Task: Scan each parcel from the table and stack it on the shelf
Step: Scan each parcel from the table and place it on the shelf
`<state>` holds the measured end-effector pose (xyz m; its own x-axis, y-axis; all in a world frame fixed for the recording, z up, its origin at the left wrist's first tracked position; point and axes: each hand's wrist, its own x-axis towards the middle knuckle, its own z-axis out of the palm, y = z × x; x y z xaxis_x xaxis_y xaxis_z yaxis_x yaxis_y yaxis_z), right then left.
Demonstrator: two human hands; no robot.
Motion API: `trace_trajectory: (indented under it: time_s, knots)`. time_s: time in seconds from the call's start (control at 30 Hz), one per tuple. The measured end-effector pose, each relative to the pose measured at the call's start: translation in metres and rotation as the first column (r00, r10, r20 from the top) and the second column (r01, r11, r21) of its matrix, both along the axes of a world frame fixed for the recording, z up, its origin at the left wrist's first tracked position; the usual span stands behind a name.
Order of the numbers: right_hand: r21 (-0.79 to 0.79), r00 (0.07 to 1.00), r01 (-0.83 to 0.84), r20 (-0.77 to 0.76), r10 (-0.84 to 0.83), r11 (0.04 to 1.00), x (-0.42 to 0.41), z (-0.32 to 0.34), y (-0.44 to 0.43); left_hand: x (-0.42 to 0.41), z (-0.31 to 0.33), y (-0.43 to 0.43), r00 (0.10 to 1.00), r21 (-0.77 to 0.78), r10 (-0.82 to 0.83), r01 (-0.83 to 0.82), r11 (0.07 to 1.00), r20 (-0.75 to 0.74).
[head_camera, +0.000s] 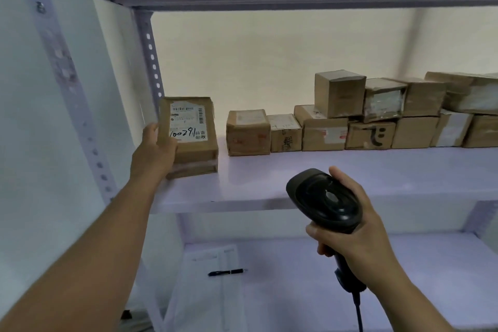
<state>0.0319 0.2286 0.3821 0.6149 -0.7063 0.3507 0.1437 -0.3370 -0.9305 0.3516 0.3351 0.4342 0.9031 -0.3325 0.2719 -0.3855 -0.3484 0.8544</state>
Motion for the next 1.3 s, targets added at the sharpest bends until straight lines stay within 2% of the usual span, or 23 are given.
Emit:
trace_trajectory:
  time_s: [0.07,0.17,0.3,0.73,1.03,1.3]
  knots:
    - [-0.002,1.000,0.028,0.004,-0.028,1.000,0.011,-0.003,0.001,0.010,-0.001,-0.007,0.997,0.034,-0.002,0.000,0.999,0.071]
    - [0.006,0.998,0.062,0.014,-0.062,0.998,0.026,-0.007,0.001,0.024,-0.005,-0.015,0.987,0.101,-0.105,0.094,0.990,0.119]
    - [0.000,0.998,0.063,0.016,-0.063,0.998,0.042,-0.009,-0.001,0.041,-0.010,-0.024,0.966,0.162,-0.241,0.224,0.961,0.091]
    - [-0.046,0.992,0.125,0.001,-0.125,0.991,0.065,-0.002,-0.015,0.097,-0.005,-0.069,0.922,0.156,-0.387,0.383,0.911,-0.007]
    - [-0.056,0.988,0.149,-0.026,-0.150,0.987,0.060,-0.002,-0.017,0.093,-0.007,-0.066,0.934,0.148,-0.355,0.345,0.927,0.042]
    - [-0.061,0.990,0.138,-0.029,-0.140,0.989,0.023,-0.004,-0.006,0.014,0.001,-0.048,0.936,-0.036,-0.132,0.152,0.988,0.326]
